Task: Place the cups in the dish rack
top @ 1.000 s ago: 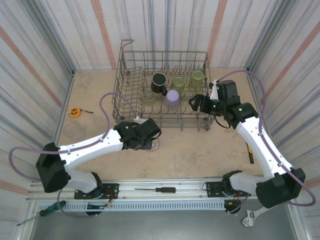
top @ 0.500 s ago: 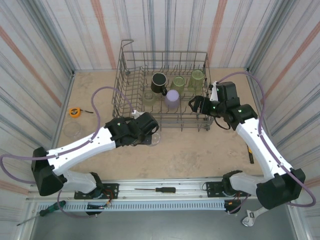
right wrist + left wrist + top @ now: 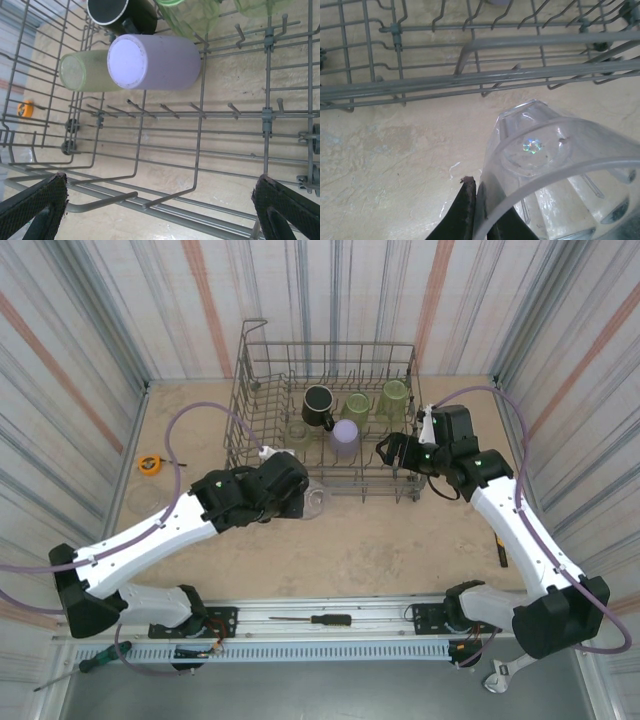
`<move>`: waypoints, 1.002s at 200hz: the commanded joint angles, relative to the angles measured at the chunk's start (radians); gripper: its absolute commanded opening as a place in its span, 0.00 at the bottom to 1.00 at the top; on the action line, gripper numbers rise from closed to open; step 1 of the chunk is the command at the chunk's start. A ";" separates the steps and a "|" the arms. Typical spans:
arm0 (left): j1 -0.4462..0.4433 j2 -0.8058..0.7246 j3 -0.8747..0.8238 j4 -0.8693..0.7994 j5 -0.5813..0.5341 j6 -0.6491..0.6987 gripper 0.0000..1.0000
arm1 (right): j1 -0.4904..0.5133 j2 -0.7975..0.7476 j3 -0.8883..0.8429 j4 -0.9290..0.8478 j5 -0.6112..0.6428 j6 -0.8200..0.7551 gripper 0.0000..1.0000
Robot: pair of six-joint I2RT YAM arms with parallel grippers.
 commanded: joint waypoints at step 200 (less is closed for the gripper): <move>0.273 0.007 0.150 0.133 0.215 0.173 0.00 | -0.001 0.055 0.064 0.020 -0.029 0.021 0.99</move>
